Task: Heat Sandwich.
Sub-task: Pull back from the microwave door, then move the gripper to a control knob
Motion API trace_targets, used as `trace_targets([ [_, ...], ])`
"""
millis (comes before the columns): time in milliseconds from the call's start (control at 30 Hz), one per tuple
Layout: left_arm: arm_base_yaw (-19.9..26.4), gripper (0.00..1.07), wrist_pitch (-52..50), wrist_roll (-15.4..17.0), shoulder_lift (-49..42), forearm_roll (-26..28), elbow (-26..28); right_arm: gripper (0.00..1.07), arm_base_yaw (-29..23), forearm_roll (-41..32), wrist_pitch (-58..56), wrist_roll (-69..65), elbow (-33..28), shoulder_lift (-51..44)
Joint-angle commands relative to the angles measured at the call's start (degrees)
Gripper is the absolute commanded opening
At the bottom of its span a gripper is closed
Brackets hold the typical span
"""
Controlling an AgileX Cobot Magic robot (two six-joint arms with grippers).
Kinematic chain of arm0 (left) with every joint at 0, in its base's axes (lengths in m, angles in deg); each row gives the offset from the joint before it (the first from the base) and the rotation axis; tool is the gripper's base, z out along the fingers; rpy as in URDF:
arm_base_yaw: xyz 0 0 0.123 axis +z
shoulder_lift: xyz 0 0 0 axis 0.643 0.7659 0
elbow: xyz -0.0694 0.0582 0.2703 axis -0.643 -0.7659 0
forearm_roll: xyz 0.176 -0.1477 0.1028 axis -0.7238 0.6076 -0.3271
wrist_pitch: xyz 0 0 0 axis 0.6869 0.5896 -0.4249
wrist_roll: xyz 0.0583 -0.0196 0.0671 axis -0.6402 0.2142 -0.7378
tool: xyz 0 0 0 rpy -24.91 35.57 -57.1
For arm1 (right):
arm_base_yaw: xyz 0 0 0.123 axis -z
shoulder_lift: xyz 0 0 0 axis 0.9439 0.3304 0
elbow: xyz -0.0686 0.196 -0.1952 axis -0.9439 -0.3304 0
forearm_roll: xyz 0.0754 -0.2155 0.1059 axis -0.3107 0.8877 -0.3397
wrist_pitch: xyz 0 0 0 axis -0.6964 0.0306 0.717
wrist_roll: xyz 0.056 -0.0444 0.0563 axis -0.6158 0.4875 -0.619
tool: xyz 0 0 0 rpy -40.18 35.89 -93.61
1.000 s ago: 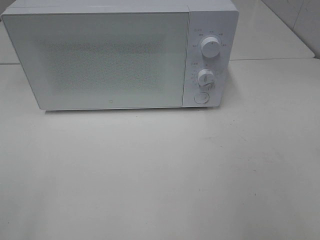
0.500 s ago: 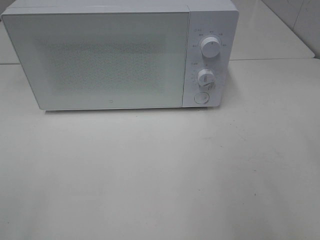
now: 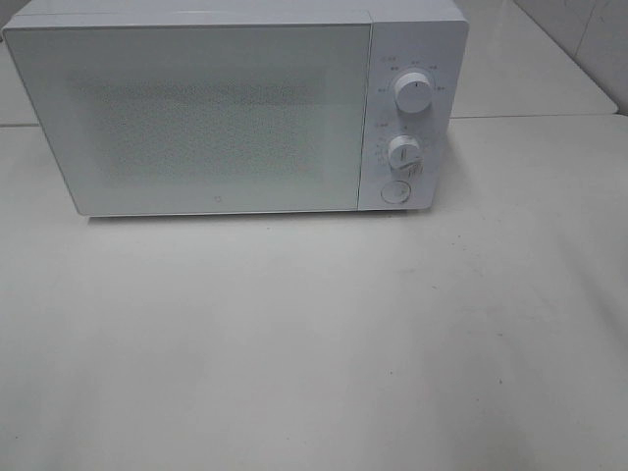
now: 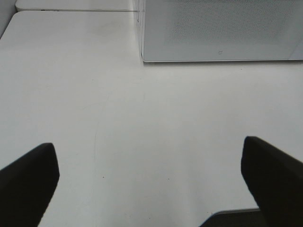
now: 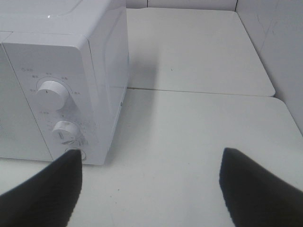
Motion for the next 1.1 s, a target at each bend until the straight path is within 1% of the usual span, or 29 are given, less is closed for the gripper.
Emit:
trace_targets([
  [33, 0.17, 0.98, -0.74, 0.23, -1.26, 0.46, -0.23, 0.76, 0.17, 0.06, 3.72, 0.29, 0.06, 2.35],
  [100, 0.17, 0.98, -0.74, 0.23, -1.26, 0.46, -0.23, 0.76, 0.17, 0.06, 6.42, 0.29, -0.06, 5.44],
  [233, 0.17, 0.98, -0.74, 0.23, -1.26, 0.46, -0.23, 0.76, 0.17, 0.00, 11.92, 0.52, -1.09, 8.65],
  [300, 0.17, 0.98, -0.74, 0.23, -1.26, 0.46, -0.23, 0.76, 0.17, -1.26, 18.68, 1.03, -3.32, 11.80],
  [367, 0.17, 0.98, -0.74, 0.23, -1.26, 0.46, -0.23, 0.76, 0.11, -2.41, 20.86, 1.72, -4.13, 12.83],
  [400, 0.17, 0.98, -0.74, 0.23, -1.26, 0.46, -0.23, 0.76, -0.06, -3.78, 22.52, 2.58, -4.70, 13.75],
  [433, 0.17, 0.98, -0.74, 0.23, -1.26, 0.46, -0.23, 0.76, -0.06, -7.33, 26.70, 5.73, -6.19, 15.87],
  [500, 0.17, 0.98, -0.74, 0.23, -1.26, 0.46, -0.23, 0.76, -0.06, -11.23, 30.65, 8.71, -7.51, 17.70],
  [533, 0.17, 0.98, -0.74, 0.23, -1.26, 0.46, -0.23, 0.76, -0.06, -11.23, 30.65, 8.71, -7.51, 17.70],
  [567, 0.17, 0.98, -0.74, 0.23, -1.26, 0.46, -0.23, 0.76, -0.06, -12.95, 32.09, 10.20, -7.96, 18.62],
  [600, 0.17, 0.98, -0.74, 0.23, -1.26, 0.46, -0.23, 0.76, -0.40, -16.39, 35.01, 12.72, -8.94, 20.17],
  [667, 0.17, 0.98, -0.74, 0.23, -1.26, 0.46, -0.23, 0.76, -0.97, -17.48, 36.10, 13.69, -9.28, 20.80],
  [800, 0.17, 0.98, -0.74, 0.17, -1.26, 0.46, -0.23, 0.76, -6.47, -23.61, 41.48, 19.71, -10.08, 24.47],
  [833, 0.17, 0.98, -0.74, 0.17, -1.26, 0.46, -0.23, 0.76, -6.47, -23.61, 41.48, 19.71, -10.08, 24.47],
  [867, 0.17, 0.98, -0.74, 0.17, -1.26, 0.46, -0.23, 0.76, -9.11, -26.36, 43.49, 21.26, -10.08, 26.18],
  [900, 0.17, 0.98, -0.74, 0.17, -1.26, 0.46, -0.23, 0.76, -10.60, -27.90, 44.92, 22.06, -10.08, 27.27],
  [933, 0.17, 0.98, -0.74, 0.17, -1.26, 0.46, -0.23, 0.76, -11.75, -29.45, 46.07, 22.75, -10.08, 28.07],
  [967, 0.17, 0.98, -0.74, 0.17, -1.26, 0.46, -0.23, 0.76, -11.75, -29.45, 46.07, 22.75, -10.08, 28.07],
  [1000, 0.17, 0.98, -0.74, 0.17, -1.26, 0.46, -0.23, 0.76, -13.18, -30.94, 47.56, 23.49, -10.08, 29.16],
  [1033, 0.17, 0.98, -0.74, 0.17, -1.26, 0.46, -0.23, 0.76, -15.87, -33.98, 50.76, 25.04, -10.08, 31.28],
  [1100, 0.17, 0.98, -0.74, 0.17, -1.26, 0.46, -0.23, 0.76, -18.39, -37.53, 53.97, 26.18, -10.08, 33.46],
])
